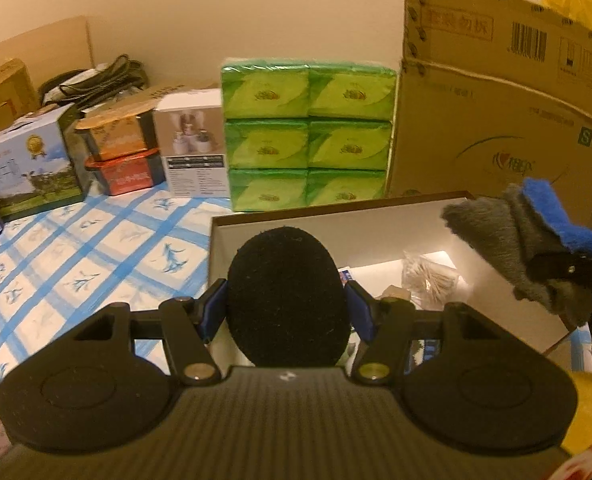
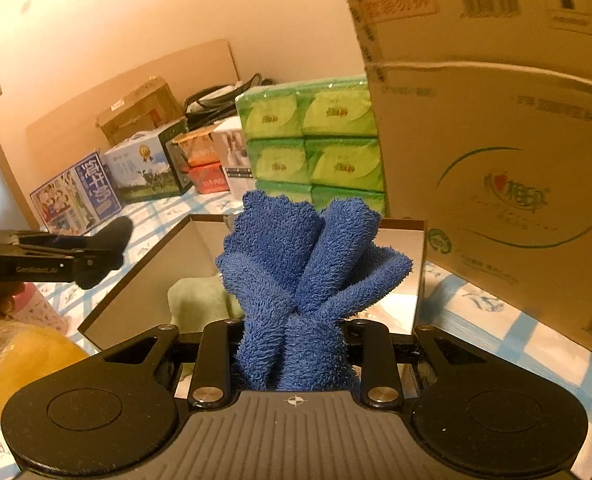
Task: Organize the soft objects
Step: 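Carry the black pad and the towels with both grippers over the brown box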
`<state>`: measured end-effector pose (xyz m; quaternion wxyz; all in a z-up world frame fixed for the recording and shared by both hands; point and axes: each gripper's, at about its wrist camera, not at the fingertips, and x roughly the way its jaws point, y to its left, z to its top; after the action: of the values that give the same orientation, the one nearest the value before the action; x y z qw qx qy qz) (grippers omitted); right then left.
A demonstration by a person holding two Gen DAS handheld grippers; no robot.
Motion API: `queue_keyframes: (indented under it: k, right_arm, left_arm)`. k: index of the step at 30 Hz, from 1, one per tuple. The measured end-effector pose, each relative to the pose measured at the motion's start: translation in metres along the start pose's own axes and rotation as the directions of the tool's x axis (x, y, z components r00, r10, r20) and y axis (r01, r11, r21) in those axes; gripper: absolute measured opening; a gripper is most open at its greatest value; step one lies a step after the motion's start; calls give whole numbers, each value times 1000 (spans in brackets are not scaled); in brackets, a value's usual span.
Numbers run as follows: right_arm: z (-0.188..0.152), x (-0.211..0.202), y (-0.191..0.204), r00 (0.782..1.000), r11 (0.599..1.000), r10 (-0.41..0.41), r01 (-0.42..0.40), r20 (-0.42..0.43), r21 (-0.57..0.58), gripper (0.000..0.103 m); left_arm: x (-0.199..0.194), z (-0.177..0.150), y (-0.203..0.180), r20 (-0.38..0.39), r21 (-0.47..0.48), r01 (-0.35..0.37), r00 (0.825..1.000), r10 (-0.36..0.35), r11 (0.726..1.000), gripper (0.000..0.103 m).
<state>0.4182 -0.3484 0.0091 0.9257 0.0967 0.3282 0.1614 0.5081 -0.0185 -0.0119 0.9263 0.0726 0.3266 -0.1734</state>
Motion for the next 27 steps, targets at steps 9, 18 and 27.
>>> queue_keyframes:
  k: [9,18,27]
  right_arm:
    - [5,41,-4,999,999,-7,5,-51,-40,29]
    - [5,65,-18,997,1000,-14,12,-79,-27,29]
    - [0,75,-25,994,1000,-17,15,-110,-19,29]
  left_arm:
    - [43,6,-21,-52,57,66,997,-63,996,60]
    - [85,11,-40,-104,108,95,991,-84,990,67]
    - [108,3,-42,-143,110,76,988,-60,991,71]
